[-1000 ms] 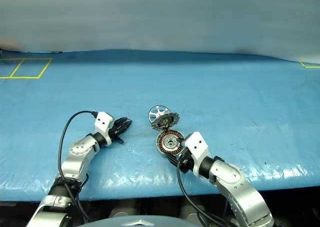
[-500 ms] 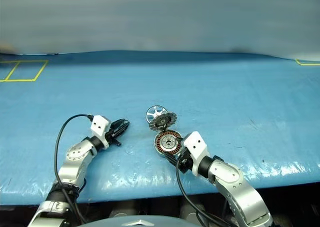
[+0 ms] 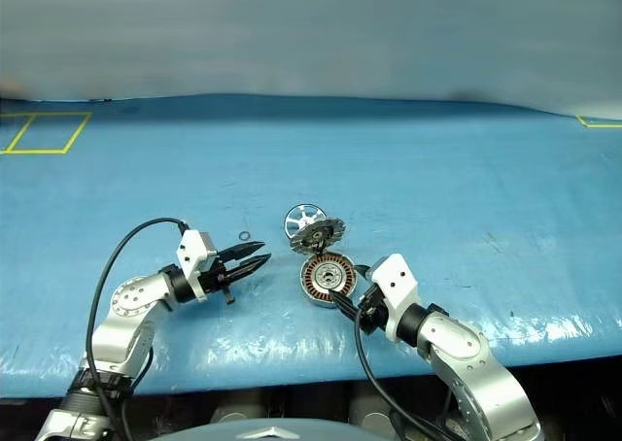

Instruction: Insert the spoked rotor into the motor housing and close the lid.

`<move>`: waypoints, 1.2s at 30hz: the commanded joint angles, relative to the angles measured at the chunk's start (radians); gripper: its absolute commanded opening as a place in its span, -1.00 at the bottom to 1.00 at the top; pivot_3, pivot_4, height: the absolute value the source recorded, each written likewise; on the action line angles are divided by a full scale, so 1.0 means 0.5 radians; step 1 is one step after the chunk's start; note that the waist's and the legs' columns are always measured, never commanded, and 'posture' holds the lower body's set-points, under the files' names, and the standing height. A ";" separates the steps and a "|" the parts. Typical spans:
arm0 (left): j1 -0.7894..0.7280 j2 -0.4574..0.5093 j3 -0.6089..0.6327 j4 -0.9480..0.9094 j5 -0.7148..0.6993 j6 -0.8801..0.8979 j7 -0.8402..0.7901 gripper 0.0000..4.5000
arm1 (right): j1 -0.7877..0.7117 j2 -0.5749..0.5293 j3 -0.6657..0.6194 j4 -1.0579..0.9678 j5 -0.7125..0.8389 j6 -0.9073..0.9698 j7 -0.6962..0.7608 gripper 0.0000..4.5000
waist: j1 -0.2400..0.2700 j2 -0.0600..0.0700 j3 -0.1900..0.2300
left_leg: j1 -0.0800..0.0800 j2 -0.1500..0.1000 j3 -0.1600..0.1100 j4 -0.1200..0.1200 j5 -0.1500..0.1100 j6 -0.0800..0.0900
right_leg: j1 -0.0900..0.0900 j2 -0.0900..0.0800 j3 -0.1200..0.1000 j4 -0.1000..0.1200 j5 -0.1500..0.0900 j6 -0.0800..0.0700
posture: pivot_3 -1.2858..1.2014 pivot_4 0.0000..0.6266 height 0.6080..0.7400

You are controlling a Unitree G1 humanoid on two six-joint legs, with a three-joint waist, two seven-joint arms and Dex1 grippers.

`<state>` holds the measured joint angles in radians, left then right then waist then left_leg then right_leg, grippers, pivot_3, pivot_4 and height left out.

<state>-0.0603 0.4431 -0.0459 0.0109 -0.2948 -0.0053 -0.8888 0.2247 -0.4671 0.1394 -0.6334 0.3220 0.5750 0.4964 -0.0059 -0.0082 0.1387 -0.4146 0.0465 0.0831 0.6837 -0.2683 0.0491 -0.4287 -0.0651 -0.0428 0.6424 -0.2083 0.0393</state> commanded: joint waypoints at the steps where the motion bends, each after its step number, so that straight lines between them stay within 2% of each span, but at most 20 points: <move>1: -0.069 0.007 0.150 0.066 0.048 -0.092 0.175 -0.43 | -0.011 0.020 0.005 -0.065 0.007 -0.017 -0.019 0.54 | 0.000 -0.002 0.001 | 0.000 0.000 0.000 0.000 0.000 0.000 | 0.000 0.000 0.000 0.000 0.000 0.000 | 0.03 -0.52 1.00; 4: -0.130 0.009 0.245 0.341 0.175 -0.172 0.413 -0.43 | -0.019 0.029 0.037 -0.027 -0.014 -0.033 -0.018 0.54 | 0.001 -0.002 0.002 | 0.001 0.000 0.000 0.000 0.000 0.000 | 0.001 0.000 0.000 0.000 0.000 0.000 | 0.03 -0.52 1.00; 10: -0.128 -0.035 0.165 0.455 0.298 -0.228 0.464 -0.43 | -0.048 0.052 0.061 -0.019 -0.016 -0.031 -0.034 0.54 | 0.008 -0.008 0.005 | -0.001 -0.002 0.001 0.000 -0.001 0.001 | 0.001 -0.001 0.001 -0.001 0.002 0.000 | 0.03 -0.52 1.00; 16: -0.129 -0.152 0.190 0.417 0.128 -0.225 0.399 -0.43 | -0.035 0.050 0.083 -0.035 -0.032 -0.018 -0.028 0.54 | 0.016 -0.008 0.005 | -0.001 -0.001 0.001 0.000 -0.001 0.001 | 0.001 -0.001 0.001 -0.001 0.005 -0.004 | 0.03 -0.52 1.00; 22: -0.161 -0.170 0.193 0.565 0.216 -0.233 0.500 -0.43 | -0.049 0.045 0.076 -0.012 -0.054 -0.016 -0.039 0.54 | 0.013 -0.008 0.005 | 0.001 0.000 0.001 0.000 0.000 0.000 | 0.001 0.000 0.001 0.000 0.004 -0.003 | 0.03 -0.52 1.00; 25: -0.197 -0.180 0.179 0.636 0.302 -0.340 0.598 -0.16 | -0.060 0.048 0.085 0.004 -0.069 -0.017 -0.042 0.54 | 0.016 -0.008 0.005 | 0.001 -0.001 0.001 0.001 0.000 0.000 | 0.002 0.000 0.000 0.000 0.004 -0.002 | 0.03 -0.52 1.00; 27: -0.211 -0.192 0.161 0.654 0.316 -0.357 0.612 0.11 | -0.064 0.055 0.088 0.008 -0.073 -0.016 -0.042 0.54 | 0.018 -0.008 0.005 | 0.001 -0.001 0.001 0.001 0.000 0.000 | 0.002 0.000 0.000 0.000 0.004 -0.002 | 0.03 -0.52 1.00; 36: -0.215 -0.230 0.117 0.674 0.316 -0.302 0.577 0.11 | -0.060 0.073 0.110 0.021 -0.095 -0.017 -0.052 0.54 | 0.019 -0.008 0.005 | 0.001 -0.001 0.001 0.001 0.000 0.000 | 0.002 0.000 0.001 0.000 0.006 -0.006 | 0.03 -0.52 1.00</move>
<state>-0.1659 0.3348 0.0209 0.3484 -0.1380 -0.1599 -0.5988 0.1995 -0.4349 0.1925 -0.6024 0.2758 0.5754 0.4743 0.0037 -0.0121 0.1410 -0.4141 0.0460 0.0838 0.6841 -0.2684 0.0493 -0.4276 -0.0650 -0.0425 0.6425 -0.2051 0.0364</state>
